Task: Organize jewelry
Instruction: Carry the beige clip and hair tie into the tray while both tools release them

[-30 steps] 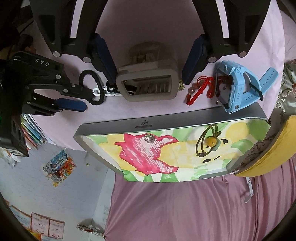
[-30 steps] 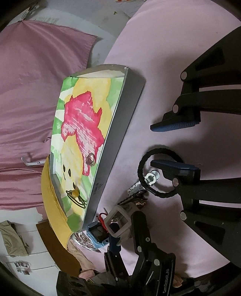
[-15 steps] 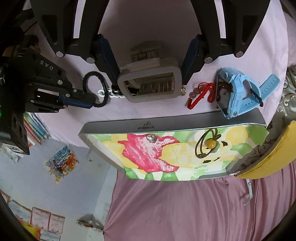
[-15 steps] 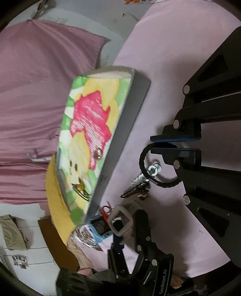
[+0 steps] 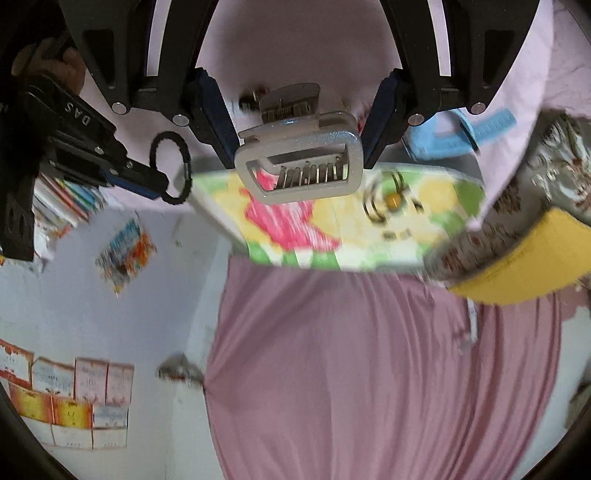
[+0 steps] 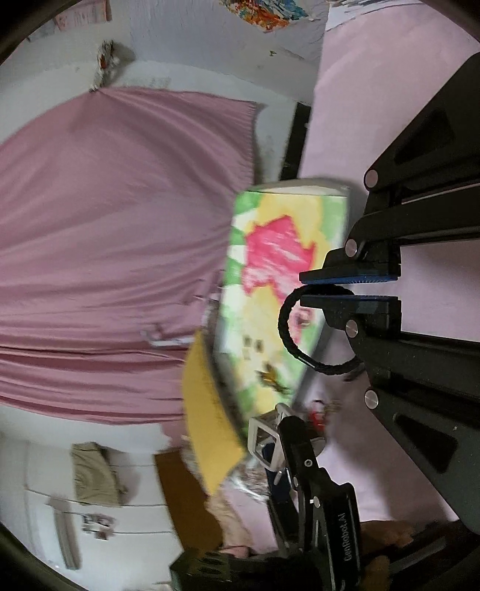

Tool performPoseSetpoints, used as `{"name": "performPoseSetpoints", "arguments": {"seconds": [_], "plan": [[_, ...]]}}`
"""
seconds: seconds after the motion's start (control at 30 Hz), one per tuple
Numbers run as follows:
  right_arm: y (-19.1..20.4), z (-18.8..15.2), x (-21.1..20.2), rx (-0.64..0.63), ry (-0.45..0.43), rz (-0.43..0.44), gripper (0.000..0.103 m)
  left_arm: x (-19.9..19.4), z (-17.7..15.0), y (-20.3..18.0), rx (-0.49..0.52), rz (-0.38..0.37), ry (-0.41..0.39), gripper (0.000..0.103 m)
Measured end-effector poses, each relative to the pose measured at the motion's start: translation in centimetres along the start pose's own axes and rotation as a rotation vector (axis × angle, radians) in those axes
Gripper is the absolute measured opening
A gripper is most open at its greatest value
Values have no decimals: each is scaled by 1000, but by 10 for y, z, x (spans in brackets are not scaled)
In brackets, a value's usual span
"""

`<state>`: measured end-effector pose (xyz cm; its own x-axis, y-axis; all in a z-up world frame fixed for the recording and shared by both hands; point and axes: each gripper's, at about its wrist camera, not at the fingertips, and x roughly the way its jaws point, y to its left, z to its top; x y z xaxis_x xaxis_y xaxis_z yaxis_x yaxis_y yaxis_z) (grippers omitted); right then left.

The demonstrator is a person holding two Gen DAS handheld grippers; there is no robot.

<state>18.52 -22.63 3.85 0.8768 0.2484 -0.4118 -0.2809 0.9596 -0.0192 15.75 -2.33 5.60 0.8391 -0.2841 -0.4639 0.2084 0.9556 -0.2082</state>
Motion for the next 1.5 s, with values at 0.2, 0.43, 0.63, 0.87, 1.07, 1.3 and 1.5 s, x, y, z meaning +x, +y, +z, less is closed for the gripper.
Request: {"name": "performPoseSetpoints", "arguments": {"seconds": [0.2,0.43,0.63,0.87,1.07,1.3,1.5], "plan": [[1,14,5,39,-103,-26,5,-3,19,-1,19,65,-132,64],[-5,24,27,62,-142,-62,5,16,41,2,55,107,-219,64],[-6,27,46,74,-115,-79,5,38,50,3,69,118,-213,64],[-16,24,72,95,-19,-91,5,68,49,8,67,141,-81,64],[-25,14,101,146,125,-54,5,90,46,11,79,159,50,64],[-27,5,123,140,227,-54,5,110,42,8,116,174,179,64],[-30,0,134,150,280,-55,5,122,37,6,136,172,255,64]]}}
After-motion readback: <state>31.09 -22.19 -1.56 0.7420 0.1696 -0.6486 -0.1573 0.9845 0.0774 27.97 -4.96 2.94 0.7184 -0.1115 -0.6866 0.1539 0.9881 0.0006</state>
